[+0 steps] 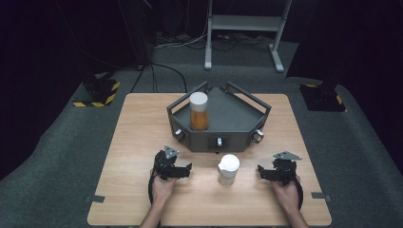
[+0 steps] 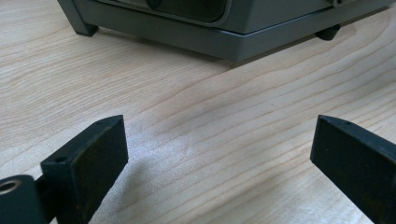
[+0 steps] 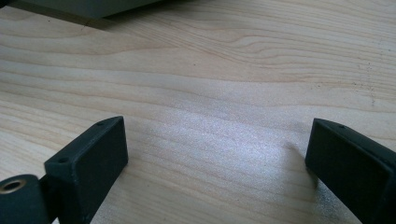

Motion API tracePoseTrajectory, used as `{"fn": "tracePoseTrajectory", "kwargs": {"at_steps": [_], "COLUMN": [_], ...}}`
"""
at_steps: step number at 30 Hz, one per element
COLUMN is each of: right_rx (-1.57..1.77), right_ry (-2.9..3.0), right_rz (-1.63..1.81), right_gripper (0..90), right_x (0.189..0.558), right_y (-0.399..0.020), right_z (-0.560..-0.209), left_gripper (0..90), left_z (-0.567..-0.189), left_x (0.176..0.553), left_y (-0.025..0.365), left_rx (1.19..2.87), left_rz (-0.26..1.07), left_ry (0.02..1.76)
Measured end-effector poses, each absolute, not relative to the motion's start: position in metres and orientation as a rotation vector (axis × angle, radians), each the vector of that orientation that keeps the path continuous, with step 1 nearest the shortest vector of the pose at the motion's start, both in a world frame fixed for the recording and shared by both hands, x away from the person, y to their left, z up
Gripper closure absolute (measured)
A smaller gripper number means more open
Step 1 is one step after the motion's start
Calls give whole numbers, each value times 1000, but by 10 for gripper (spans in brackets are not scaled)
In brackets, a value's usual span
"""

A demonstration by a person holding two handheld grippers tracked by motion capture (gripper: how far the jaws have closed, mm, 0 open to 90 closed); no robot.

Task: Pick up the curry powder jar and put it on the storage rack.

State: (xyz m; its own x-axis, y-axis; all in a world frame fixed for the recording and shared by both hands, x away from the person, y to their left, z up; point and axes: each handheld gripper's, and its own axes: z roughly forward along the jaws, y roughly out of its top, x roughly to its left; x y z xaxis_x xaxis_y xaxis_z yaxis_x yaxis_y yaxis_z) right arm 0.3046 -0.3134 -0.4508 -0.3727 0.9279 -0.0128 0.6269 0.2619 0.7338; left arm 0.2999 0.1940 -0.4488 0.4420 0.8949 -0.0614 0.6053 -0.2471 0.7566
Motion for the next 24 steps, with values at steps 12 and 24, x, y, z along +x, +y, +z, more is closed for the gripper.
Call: {"fn": "tracePoseTrajectory", "kwargs": {"at_steps": [12, 24], "right_rx": [1410, 1415], "right_ry": [2091, 2085], "right_rz": [906, 906], "right_gripper": [49, 51], "right_x": [304, 304], "right_y": [-313, -313], "right_z": [-451, -451], "left_gripper": [42, 41], "left_z": [-452, -452], "left_x": [304, 304], "left_y": [187, 174], "left_rx": [1986, 2029], "left_rz": [518, 564], "left_ry": [1262, 1282]}}
